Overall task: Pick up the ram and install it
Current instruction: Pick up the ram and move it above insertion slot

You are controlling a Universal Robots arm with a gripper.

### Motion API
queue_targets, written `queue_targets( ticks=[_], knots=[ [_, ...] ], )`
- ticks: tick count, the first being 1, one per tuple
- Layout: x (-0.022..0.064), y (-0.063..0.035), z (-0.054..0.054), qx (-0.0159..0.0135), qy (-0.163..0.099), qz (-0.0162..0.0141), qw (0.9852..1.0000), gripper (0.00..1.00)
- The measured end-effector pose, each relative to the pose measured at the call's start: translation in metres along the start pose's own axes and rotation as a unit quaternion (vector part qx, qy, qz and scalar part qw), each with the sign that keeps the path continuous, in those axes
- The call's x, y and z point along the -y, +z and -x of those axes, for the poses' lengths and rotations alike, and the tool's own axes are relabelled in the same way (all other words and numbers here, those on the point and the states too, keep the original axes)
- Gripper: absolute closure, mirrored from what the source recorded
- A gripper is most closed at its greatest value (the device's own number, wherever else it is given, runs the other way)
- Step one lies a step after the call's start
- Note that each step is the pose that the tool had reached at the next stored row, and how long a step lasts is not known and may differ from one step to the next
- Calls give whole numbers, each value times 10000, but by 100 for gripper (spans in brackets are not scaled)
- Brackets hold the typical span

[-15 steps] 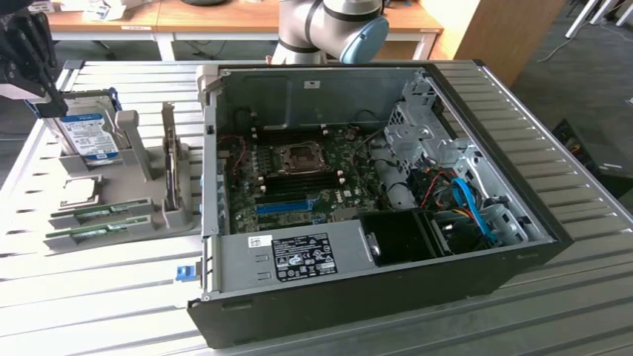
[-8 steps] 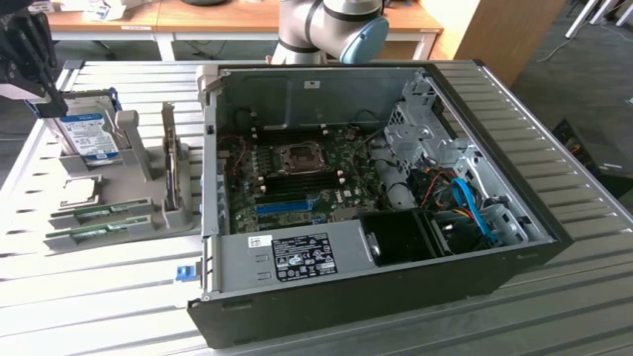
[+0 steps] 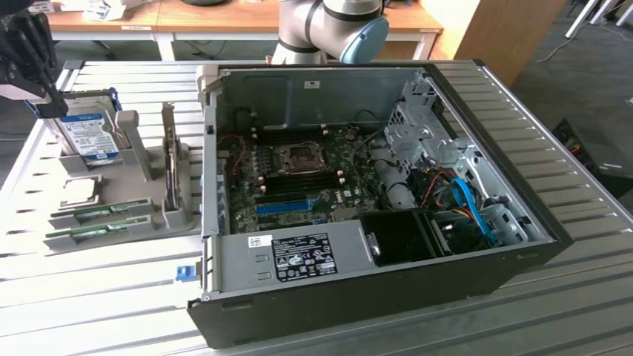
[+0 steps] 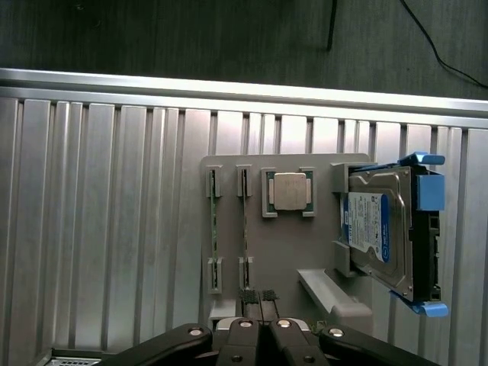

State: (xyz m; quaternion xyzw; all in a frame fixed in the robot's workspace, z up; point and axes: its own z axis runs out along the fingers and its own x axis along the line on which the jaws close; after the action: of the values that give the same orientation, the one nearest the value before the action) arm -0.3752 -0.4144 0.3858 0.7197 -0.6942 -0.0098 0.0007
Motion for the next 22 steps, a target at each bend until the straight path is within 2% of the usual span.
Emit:
queue_targets(
  ticks=[7, 9, 10, 11, 12, 13, 16, 22],
  knots=[
    [0, 0, 0, 0, 0, 0, 10000, 89],
    [0, 0, 0, 0, 0, 0, 10000, 77],
    [0, 0, 0, 0, 0, 0, 10000, 77],
    [0, 0, 0, 0, 0, 0, 10000, 71],
    [0, 0, 0, 0, 0, 0, 10000, 71],
    [0, 0, 0, 0, 0, 0, 10000, 64],
    [0, 3, 0, 0, 0, -1, 10000, 64],
    [2, 103, -1, 1, 0, -5, 10000, 64]
  ],
)
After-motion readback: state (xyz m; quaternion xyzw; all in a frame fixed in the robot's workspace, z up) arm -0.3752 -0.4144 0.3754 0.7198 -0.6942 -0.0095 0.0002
